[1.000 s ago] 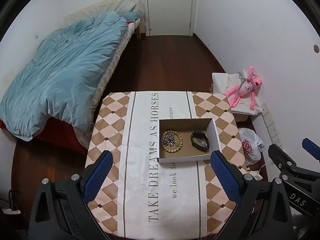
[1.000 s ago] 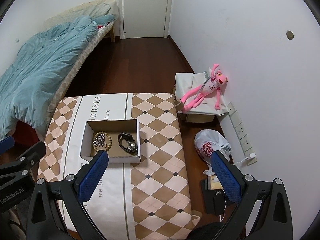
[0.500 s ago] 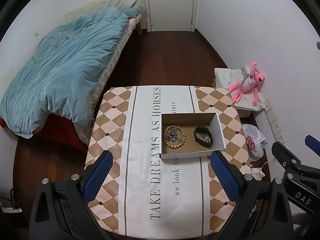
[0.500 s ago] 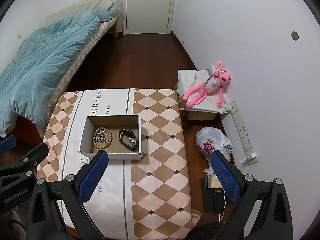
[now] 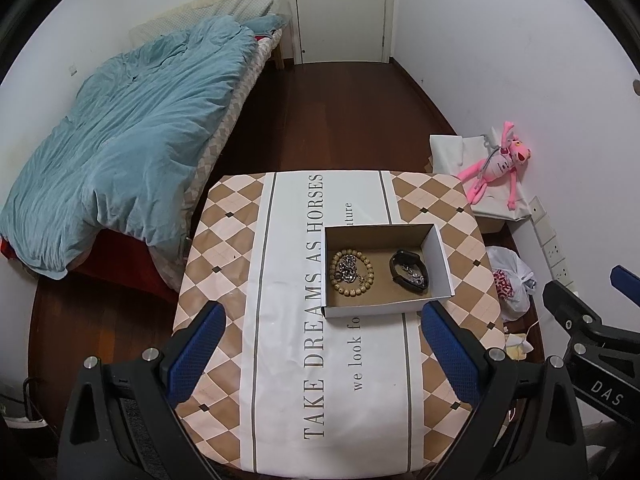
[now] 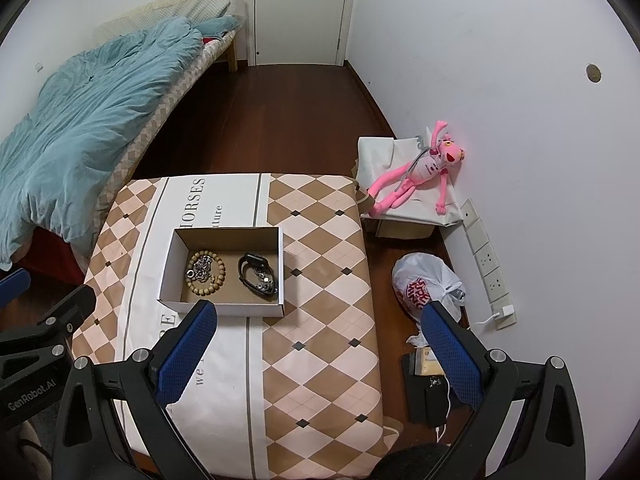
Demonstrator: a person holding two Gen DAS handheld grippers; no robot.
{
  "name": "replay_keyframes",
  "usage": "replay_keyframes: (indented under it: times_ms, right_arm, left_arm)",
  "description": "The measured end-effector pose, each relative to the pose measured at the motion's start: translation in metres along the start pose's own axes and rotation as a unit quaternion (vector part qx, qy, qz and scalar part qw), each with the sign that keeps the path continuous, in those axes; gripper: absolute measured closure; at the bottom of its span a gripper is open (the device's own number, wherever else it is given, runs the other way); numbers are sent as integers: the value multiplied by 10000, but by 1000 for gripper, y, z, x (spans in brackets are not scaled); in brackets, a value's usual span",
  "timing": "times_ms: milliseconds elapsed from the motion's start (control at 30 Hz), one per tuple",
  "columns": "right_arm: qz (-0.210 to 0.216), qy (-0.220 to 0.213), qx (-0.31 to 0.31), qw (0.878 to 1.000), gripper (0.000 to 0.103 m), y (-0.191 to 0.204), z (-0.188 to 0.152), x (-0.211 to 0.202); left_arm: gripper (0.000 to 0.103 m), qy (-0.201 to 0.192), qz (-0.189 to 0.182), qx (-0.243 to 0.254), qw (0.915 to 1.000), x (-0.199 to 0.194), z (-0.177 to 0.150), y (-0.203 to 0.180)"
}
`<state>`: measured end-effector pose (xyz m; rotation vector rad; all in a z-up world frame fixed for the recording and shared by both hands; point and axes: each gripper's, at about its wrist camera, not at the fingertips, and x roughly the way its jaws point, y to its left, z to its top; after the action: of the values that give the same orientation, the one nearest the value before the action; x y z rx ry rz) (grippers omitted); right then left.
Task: Organize jewelry
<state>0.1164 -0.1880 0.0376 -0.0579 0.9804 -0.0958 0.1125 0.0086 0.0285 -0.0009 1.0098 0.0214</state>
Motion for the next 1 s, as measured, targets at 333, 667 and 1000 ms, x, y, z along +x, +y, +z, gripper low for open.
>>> replay_keyframes:
  times_ms: [333, 667, 1000]
  right_arm:
    - [24, -6, -8, 10000, 0, 1, 2, -1]
    - [25, -9, -22, 10000, 0, 2, 3, -2]
    - [20, -7, -39, 10000, 0, 3, 4, -2]
  left_arm:
    - [3, -16, 19, -17, 10000, 0, -1, 3]
    - [3, -8, 7, -10, 10000, -1, -1, 5]
    - [3, -38, 33, -9, 10000, -4, 0, 8]
